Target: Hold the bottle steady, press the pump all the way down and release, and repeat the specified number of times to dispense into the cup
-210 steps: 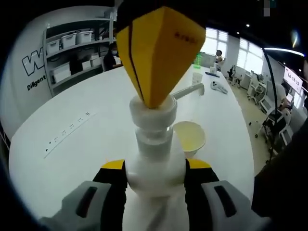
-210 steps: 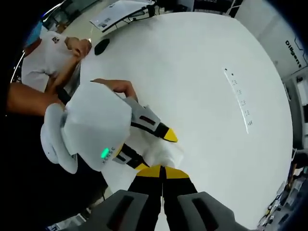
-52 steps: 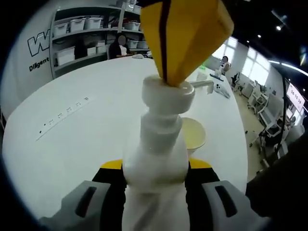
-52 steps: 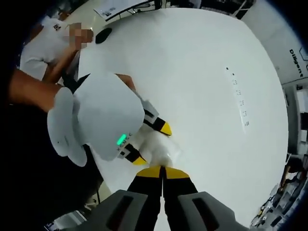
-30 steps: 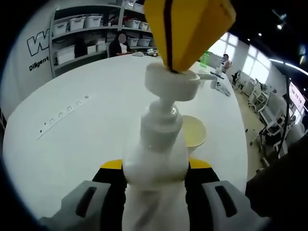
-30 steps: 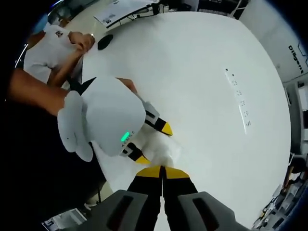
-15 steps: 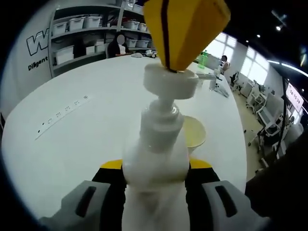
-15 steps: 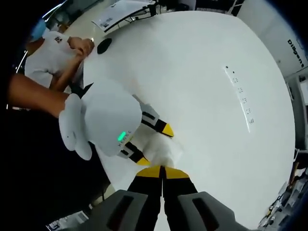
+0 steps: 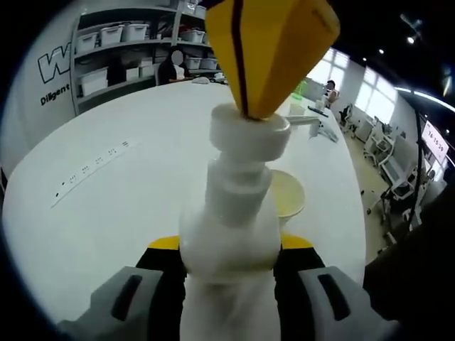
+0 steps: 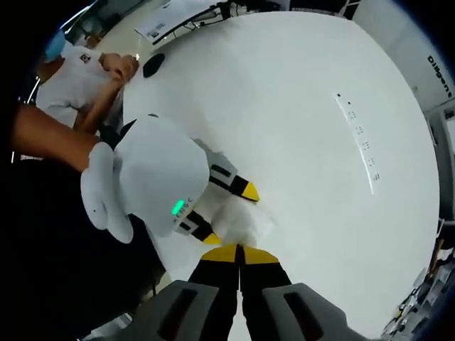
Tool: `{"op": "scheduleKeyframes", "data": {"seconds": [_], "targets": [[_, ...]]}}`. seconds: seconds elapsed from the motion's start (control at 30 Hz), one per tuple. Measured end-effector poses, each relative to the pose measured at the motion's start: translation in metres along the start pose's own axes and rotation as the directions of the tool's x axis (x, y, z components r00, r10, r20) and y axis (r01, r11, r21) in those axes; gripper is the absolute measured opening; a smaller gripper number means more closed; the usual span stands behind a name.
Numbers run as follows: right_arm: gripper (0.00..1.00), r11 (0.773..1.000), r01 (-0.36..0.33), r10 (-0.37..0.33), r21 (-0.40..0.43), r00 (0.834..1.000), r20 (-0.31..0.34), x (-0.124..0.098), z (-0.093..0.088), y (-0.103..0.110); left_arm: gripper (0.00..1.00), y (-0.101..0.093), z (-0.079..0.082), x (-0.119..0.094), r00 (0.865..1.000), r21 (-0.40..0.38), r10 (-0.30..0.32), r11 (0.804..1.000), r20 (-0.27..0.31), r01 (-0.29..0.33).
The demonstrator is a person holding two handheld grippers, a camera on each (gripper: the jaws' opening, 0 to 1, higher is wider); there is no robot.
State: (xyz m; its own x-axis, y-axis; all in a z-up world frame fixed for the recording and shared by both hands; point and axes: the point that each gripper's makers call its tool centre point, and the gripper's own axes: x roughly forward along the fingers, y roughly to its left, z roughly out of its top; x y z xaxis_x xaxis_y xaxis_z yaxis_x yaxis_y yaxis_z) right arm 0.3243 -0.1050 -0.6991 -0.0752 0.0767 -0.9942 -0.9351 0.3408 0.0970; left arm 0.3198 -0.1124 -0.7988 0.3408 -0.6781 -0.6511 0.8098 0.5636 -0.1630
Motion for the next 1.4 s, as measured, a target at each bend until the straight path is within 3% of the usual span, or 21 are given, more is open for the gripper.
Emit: {"op": "scheduleKeyframes", "data": {"seconds": [0.2,0.63,0.77,0.8,0.97,1.13,1.2,1.23,1.27,1.3,1.33,1.4], "targets": [[0.0,1.0,0.002,-0.002,0.013,1.0,-0.002,0.01,0.001,0.001,0.47,0.001,0.0,0.001,1.0,0.001,-0.001,1.0,0.0,0.001],[0.0,1.0,0.002,-0.002,-0.002,0.999,-0.033,0.006,-0.001,0.002,0.51,0.0,-0.002,0.002,1.0,0.017,0.019,1.0,0.014,-0.02],[0.0,1.0,0.014,-0.014,0.019,1.0,0.021,0.005,-0.002,0.002,0.51,0.001,-0.001,0.003,0.999,0.028,0.032,0.999,0.035,-0.033],[0.0,0.995,-0.023,0.015,0.093,0.995,0.095,0.003,0.001,0.005,0.51,0.001,0.001,0.003,0.998,0.039,0.043,0.998,0.041,-0.045],[0.01,0.997,-0.008,0.001,0.07,0.994,0.107,0.003,0.002,0.004,0.51,0.003,0.018,0.009,0.992,0.017,0.094,0.995,0.088,-0.096],[0.12,0.986,-0.004,-0.025,0.165,0.985,0.169,-0.006,0.002,0.003,0.5,0.004,0.015,0.011,0.993,0.027,0.09,0.995,0.078,-0.092],[0.15,0.981,0.014,-0.074,0.194,0.949,0.306,-0.011,0.006,-0.004,0.49,0.005,0.018,0.012,0.99,0.026,0.106,0.994,0.096,-0.109],[0.15,0.981,0.036,-0.096,0.189,0.943,0.319,-0.013,0.005,-0.005,0.48,0.005,0.018,0.012,0.99,0.029,0.109,0.993,0.095,-0.112],[0.15,0.985,0.08,-0.133,0.156,0.922,0.364,-0.017,0.004,-0.006,0.47,0.005,0.016,0.01,0.989,0.05,0.121,0.991,0.088,-0.125],[0.16,0.982,0.083,-0.143,0.172,0.916,0.375,-0.018,0.002,-0.005,0.47,0.005,0.016,0.01,0.988,0.058,0.125,0.99,0.09,-0.131],[0.17,0.981,0.079,-0.152,0.18,0.884,0.441,-0.021,0.004,-0.003,0.46,0.006,0.014,0.009,0.986,0.071,0.134,0.987,0.096,-0.141],[0.2,0.97,0.072,-0.183,0.232,0.845,0.503,-0.026,0.002,-0.005,0.46,0.006,0.012,0.006,0.985,0.093,0.147,0.984,0.086,-0.154]]}}
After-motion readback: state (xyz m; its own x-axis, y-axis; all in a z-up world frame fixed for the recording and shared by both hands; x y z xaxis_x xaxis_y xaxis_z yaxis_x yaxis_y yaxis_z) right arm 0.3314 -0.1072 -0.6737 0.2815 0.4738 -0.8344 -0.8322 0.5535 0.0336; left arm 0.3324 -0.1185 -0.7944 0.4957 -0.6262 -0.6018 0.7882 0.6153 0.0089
